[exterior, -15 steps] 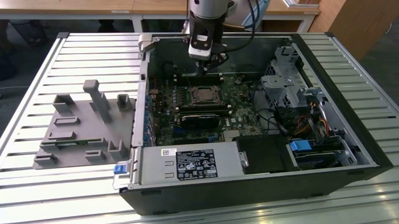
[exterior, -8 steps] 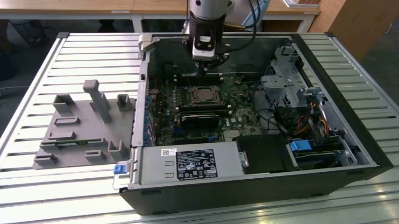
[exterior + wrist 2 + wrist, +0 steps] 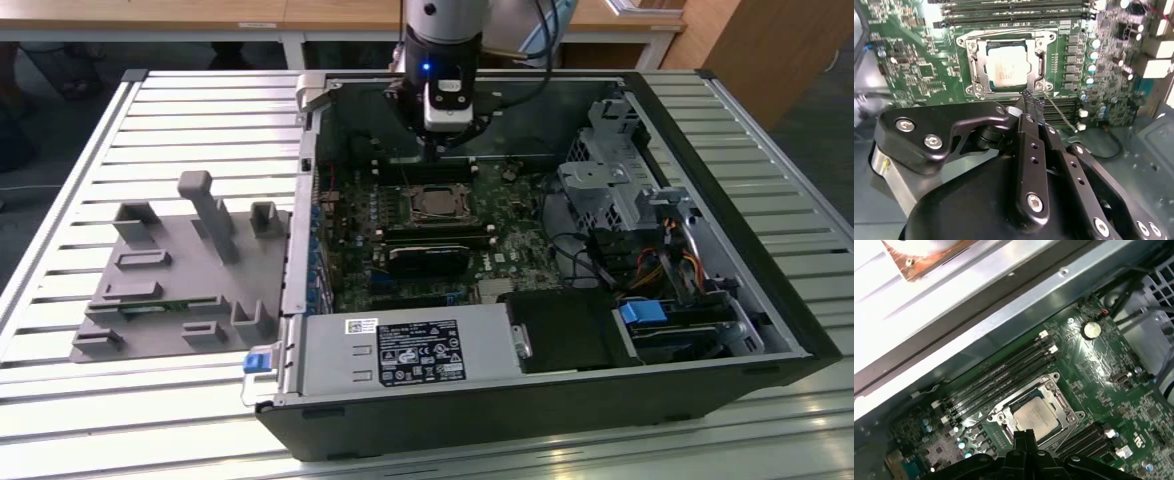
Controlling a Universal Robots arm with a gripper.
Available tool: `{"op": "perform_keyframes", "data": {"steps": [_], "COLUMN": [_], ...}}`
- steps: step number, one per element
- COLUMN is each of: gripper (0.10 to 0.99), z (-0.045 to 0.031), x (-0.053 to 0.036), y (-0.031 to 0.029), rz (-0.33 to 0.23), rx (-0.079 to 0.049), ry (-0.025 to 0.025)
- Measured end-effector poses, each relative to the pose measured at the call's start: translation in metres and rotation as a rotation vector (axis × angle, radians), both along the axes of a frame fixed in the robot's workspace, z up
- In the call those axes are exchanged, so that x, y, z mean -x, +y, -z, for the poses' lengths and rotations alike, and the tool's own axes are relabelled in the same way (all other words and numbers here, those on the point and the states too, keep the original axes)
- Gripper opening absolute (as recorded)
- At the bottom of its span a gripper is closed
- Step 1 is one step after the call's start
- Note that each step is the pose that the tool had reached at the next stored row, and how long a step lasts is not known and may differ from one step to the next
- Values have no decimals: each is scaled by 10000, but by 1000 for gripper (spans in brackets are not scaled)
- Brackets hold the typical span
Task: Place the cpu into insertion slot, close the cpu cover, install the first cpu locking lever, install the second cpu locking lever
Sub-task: 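Install the first cpu locking lever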
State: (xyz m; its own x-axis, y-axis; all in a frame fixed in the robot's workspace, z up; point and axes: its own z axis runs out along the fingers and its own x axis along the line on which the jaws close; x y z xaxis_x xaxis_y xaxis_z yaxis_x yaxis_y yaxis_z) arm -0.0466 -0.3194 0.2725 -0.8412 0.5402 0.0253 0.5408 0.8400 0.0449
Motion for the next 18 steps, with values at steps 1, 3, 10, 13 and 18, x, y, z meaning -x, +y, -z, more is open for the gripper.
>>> {"op": "perform_keyframes", "data": {"steps": [1,3,10,13,18], "gripper": [106,106,106,106,106], "z": [2,7,16,20,29], "x": [0,0,0,0,0], "y": [0,0,0,0,0], "rz": [-181,-539,-1912,-2579,-3490], "rx": [0,0,4,5,4], "ry": [0,0,-22,-49,-52]}}
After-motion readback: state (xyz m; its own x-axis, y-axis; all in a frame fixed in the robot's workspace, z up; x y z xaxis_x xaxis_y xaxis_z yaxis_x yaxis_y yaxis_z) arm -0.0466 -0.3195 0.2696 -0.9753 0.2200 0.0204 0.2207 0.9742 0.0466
